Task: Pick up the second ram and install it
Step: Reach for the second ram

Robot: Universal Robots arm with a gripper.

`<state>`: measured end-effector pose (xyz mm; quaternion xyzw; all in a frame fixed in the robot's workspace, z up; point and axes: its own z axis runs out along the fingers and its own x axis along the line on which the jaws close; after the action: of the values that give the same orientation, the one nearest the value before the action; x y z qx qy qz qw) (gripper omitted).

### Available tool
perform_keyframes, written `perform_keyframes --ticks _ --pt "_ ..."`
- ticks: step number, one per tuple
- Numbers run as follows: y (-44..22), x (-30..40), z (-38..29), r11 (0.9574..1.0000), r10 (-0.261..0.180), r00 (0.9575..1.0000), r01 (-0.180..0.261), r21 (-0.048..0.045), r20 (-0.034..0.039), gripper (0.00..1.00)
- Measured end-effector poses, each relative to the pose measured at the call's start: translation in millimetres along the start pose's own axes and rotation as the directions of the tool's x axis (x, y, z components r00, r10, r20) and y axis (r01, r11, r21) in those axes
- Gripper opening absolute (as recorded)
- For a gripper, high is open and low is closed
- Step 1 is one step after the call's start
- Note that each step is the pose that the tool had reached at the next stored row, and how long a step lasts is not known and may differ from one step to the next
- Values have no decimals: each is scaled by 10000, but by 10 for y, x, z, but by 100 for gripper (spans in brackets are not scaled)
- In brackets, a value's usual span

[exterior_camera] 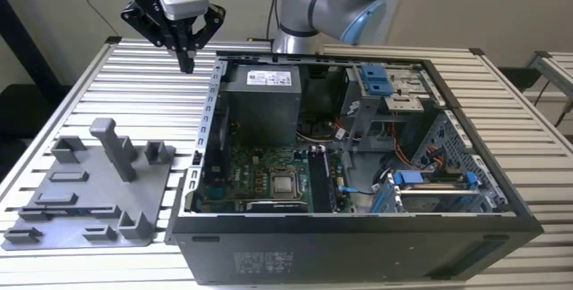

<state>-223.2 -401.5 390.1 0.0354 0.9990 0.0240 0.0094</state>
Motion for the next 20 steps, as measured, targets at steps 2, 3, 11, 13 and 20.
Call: perform_keyframes --ticks 2,3,11,13,20 --pt "-1 13 0 10000 0 10000 0 -1 0 11" --pt "-2 20 0 10000 0 10000 0 -1 0 11" --pt "-7 92 0 10000 0 10000 0 -1 0 11" --pt "-9 114 0 10000 -1 10000 1 0 0 11" --pt "-13 176 -1 10000 -1 10000 1 -1 4 11"
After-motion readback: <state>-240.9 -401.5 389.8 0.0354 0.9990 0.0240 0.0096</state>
